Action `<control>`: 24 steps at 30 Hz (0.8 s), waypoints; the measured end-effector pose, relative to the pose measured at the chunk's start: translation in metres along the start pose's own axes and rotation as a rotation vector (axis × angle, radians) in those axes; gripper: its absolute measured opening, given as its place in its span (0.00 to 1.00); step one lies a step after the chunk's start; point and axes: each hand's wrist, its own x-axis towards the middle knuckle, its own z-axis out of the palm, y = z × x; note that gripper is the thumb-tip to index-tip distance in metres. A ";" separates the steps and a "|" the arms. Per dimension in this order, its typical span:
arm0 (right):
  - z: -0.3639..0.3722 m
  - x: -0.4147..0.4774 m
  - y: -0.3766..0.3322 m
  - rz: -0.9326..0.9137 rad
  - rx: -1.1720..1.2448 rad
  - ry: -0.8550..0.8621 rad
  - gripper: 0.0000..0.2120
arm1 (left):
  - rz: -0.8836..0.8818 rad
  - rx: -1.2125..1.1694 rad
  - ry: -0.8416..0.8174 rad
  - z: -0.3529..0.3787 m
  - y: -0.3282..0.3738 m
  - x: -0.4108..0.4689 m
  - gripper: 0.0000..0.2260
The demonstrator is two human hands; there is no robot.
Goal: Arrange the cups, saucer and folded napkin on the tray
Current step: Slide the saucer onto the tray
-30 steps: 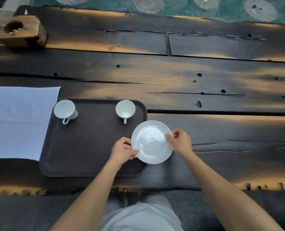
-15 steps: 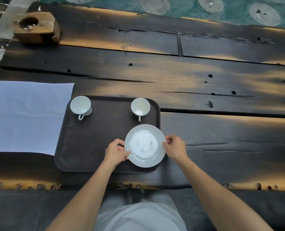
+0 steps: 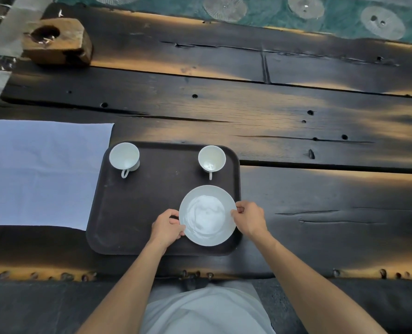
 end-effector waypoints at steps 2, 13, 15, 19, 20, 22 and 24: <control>0.001 -0.001 -0.003 0.008 -0.012 -0.003 0.09 | -0.002 0.002 -0.005 -0.001 -0.001 0.002 0.13; 0.003 0.002 -0.016 0.042 -0.115 -0.056 0.09 | -0.001 -0.024 -0.012 -0.002 -0.006 0.006 0.14; 0.005 0.003 -0.017 0.054 -0.127 -0.059 0.09 | 0.001 -0.022 -0.017 -0.002 -0.007 0.007 0.15; 0.008 0.003 -0.020 0.052 -0.210 -0.076 0.10 | 0.016 -0.019 -0.020 -0.002 -0.009 0.010 0.14; 0.009 0.003 -0.020 0.051 -0.222 -0.079 0.11 | 0.019 -0.019 -0.019 -0.002 -0.010 0.010 0.13; 0.011 0.003 -0.021 0.061 -0.237 -0.076 0.12 | 0.028 -0.018 -0.018 -0.002 -0.010 0.009 0.13; 0.012 0.002 -0.022 0.070 -0.269 -0.069 0.13 | 0.037 -0.016 -0.017 -0.002 -0.011 0.009 0.13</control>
